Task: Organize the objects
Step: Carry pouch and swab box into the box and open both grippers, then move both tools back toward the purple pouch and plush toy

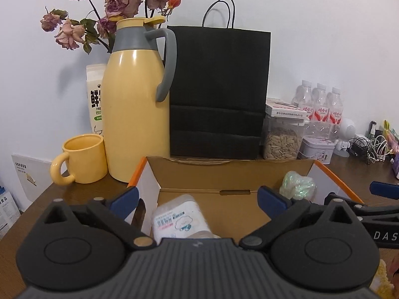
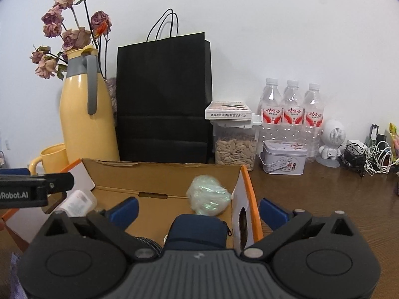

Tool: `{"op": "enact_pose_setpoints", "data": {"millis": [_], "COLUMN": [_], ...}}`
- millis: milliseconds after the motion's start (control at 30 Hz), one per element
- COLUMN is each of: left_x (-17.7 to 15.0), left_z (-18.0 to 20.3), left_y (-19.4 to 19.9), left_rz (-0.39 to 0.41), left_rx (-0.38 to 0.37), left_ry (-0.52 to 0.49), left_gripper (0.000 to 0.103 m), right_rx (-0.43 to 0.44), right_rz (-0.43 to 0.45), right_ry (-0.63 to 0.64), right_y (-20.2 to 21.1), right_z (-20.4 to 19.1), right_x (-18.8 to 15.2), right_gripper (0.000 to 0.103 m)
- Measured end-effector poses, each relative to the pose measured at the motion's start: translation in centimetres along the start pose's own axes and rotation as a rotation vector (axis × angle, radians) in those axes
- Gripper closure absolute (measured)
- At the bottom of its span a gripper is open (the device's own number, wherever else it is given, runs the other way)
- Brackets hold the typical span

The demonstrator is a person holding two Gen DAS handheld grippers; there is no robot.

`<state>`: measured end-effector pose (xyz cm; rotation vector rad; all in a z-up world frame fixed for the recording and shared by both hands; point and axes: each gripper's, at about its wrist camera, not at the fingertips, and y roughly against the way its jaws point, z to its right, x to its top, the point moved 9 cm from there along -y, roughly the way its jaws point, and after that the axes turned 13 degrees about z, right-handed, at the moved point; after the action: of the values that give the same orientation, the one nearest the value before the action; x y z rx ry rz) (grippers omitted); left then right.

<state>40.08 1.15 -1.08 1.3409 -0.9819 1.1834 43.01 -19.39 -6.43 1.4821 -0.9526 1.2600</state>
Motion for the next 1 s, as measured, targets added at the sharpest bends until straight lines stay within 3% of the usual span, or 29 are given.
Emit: {"op": "enact_pose_setpoints", "data": {"millis": [500, 767, 1000], "left_x": [0.7, 2.4, 2.5], "left_z": [0.1, 0.4, -0.3], "left_y": [0.9, 3.9, 7.6], "left_rz": [0.016, 0.077, 0.082], "left_rx": [-0.004, -0.014, -0.004], "left_ry": [0.005, 0.006, 0.022], "left_gripper": [0.000, 0.000, 0.000], "right_rx": [0.020, 0.027, 0.033], "right_rz": [0.013, 0.057, 0.068], "right_ry": [0.017, 0.057, 0.063], "right_y": [1.0, 3.6, 6.9], "right_z": [-0.8, -1.9, -2.7], "right_x": [0.8, 2.0, 1.9], "right_gripper": [0.000, 0.000, 0.000]}}
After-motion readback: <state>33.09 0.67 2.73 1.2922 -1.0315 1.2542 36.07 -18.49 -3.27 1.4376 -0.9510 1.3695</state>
